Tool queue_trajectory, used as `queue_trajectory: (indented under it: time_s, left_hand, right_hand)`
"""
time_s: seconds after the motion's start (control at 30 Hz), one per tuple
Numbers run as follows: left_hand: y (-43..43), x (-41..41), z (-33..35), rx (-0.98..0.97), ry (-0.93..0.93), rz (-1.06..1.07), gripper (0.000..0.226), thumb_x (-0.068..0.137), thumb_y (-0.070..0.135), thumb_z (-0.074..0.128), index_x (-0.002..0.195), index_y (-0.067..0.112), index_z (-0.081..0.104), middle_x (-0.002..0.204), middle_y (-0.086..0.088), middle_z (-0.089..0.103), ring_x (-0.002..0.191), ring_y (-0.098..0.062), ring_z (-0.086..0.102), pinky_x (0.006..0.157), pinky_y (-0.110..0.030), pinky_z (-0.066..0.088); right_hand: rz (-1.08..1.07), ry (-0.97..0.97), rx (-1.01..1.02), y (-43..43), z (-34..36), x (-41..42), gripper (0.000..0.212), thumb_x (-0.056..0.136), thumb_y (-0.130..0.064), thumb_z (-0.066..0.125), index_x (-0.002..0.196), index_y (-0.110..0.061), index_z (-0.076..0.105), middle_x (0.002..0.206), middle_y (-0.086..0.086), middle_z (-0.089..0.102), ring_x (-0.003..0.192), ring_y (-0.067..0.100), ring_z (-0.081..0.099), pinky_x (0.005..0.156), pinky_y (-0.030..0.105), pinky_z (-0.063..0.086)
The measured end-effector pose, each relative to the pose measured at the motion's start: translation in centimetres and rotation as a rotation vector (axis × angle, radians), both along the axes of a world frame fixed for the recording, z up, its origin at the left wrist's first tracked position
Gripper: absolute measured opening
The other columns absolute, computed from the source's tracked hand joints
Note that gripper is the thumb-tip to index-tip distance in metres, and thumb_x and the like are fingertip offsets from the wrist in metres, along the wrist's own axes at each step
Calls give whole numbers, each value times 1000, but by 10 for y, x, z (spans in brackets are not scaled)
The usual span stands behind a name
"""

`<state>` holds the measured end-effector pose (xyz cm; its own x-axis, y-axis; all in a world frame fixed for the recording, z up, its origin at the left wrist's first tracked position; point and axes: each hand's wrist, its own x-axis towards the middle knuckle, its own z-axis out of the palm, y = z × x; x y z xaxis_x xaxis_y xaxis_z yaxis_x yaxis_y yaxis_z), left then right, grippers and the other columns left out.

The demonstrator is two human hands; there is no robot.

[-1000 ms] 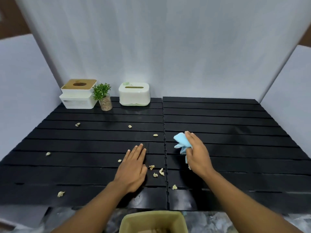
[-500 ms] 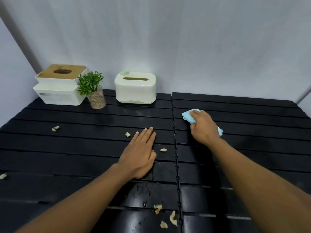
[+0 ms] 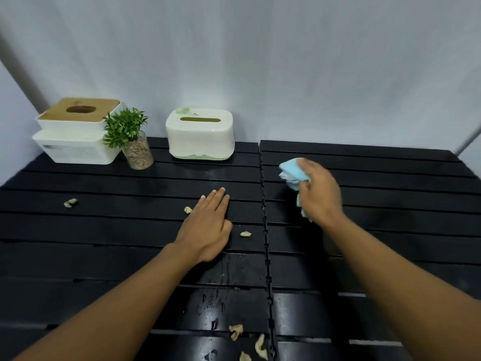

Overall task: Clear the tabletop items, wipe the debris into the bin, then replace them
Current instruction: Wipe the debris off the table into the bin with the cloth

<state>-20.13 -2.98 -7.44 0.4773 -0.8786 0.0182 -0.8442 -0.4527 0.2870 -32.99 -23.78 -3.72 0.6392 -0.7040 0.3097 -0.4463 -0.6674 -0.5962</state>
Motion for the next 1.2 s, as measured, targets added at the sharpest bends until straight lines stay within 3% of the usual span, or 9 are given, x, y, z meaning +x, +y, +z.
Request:
queue_trajectory:
  time_s: [0.2, 0.4, 0.6, 0.73, 0.83, 0.93, 1.0, 1.1, 1.2]
  left_hand:
    - [0, 0, 3, 19, -10, -2, 62, 96, 32, 20, 152, 9, 9, 162, -5, 0, 148, -14, -2, 119, -28, -5]
    - [11, 15, 26, -14, -53, 76, 60, 96, 27, 30, 152, 10, 15, 161, -5, 13, 147, -16, 11, 120, -32, 3]
    - [78, 78, 44, -35, -24, 291, 59, 96, 28, 33, 151, 11, 20, 159, -5, 20, 145, -18, 18, 119, -35, 11]
    - [147, 122, 43, -19, -26, 424, 57, 96, 26, 37, 149, 9, 26, 156, -9, 28, 142, -22, 26, 116, -37, 21]
    - [195, 144, 41, -35, -30, 501, 54, 94, 24, 38, 147, 12, 32, 149, -8, 38, 132, -25, 39, 108, -39, 32]
    - [226, 154, 38, -125, -83, 474, 47, 92, 18, 42, 139, 18, 43, 134, -3, 48, 117, -23, 45, 96, -39, 41]
    - [231, 155, 34, -201, -74, 406, 44, 92, 16, 43, 135, 21, 47, 127, 2, 49, 112, -18, 45, 91, -36, 43]
    - [214, 151, 30, -315, -40, 346, 40, 94, 19, 41, 134, 22, 49, 122, 6, 49, 110, -13, 45, 89, -32, 44]
    - [177, 139, 26, -364, 13, 372, 39, 94, 22, 39, 131, 18, 51, 122, 0, 49, 112, -19, 46, 92, -37, 43]
  right_hand:
    - [118, 352, -82, -2, -11, 12, 45, 88, 1, 41, 131, -4, 51, 139, 12, 48, 128, 29, 39, 97, 33, 34]
    - [272, 192, 164, 50, 16, 56, 49, 88, -4, 44, 136, -14, 51, 139, 6, 53, 122, 21, 51, 101, 26, 36]
    - [344, 124, 126, 123, 35, 140, 50, 91, -7, 44, 141, -14, 45, 144, 5, 47, 131, 22, 44, 108, 29, 32]
    - [476, 71, 47, 193, 34, 193, 44, 88, -5, 44, 131, -10, 54, 134, 9, 55, 122, 27, 49, 100, 35, 40]
    - [500, 101, -2, 232, 23, 223, 47, 89, -7, 46, 136, -10, 49, 139, 8, 49, 129, 27, 40, 105, 39, 37]
    - [500, 208, 4, 260, 3, 234, 39, 86, -12, 49, 124, -4, 55, 128, 11, 54, 125, 33, 43, 95, 40, 40]
    - [489, 236, 56, 268, -5, 232, 42, 89, -19, 48, 128, -6, 55, 134, 9, 53, 129, 31, 40, 101, 39, 35]
    - [402, 128, 150, 254, -1, 225, 43, 91, -19, 43, 132, -13, 55, 144, 4, 48, 133, 24, 39, 106, 34, 32]
    - [395, 78, 82, 227, 0, 212, 46, 83, -21, 40, 122, -17, 63, 132, 1, 59, 125, 20, 49, 101, 33, 41]
